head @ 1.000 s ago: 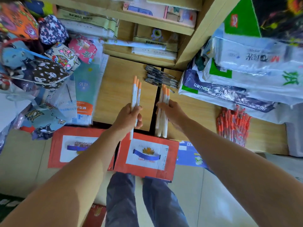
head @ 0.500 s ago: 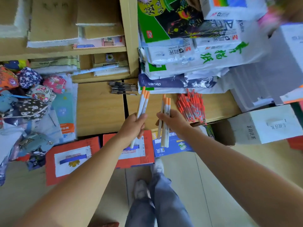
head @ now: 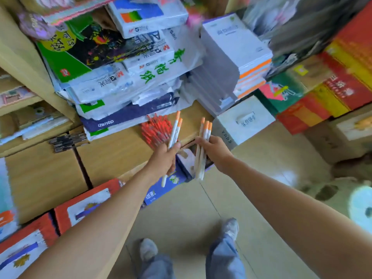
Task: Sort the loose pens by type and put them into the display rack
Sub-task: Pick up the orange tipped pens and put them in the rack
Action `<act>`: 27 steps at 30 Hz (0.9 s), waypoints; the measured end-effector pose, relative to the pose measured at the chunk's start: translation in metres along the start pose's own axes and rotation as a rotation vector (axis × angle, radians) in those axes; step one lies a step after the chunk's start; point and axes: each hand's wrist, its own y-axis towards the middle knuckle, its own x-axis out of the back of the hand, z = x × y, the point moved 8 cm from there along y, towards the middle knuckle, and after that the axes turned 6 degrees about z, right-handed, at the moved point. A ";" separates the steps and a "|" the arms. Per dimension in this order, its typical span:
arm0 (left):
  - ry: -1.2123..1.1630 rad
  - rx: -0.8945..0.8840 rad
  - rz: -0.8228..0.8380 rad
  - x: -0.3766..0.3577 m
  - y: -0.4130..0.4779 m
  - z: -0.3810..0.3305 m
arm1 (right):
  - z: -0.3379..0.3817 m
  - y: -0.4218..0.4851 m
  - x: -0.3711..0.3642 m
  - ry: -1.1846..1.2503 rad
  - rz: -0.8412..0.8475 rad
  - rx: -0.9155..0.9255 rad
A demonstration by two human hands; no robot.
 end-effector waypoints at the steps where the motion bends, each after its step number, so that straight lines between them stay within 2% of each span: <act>1: 0.012 0.001 0.011 -0.020 0.007 -0.011 | -0.002 0.002 0.025 0.006 -0.015 -0.002; 7: 0.006 0.001 0.017 -0.138 0.061 -0.071 | -0.009 0.019 0.170 0.034 -0.064 -0.019; 14: -0.091 -0.014 0.032 -0.244 0.131 -0.141 | 0.023 0.054 0.288 0.014 -0.075 0.040; 21: -0.096 -0.080 0.062 -0.269 0.218 -0.211 | 0.067 0.122 0.372 0.111 -0.161 0.002; 27: -0.045 -0.120 0.046 -0.280 0.300 -0.270 | 0.117 0.192 0.424 0.089 -0.183 -0.006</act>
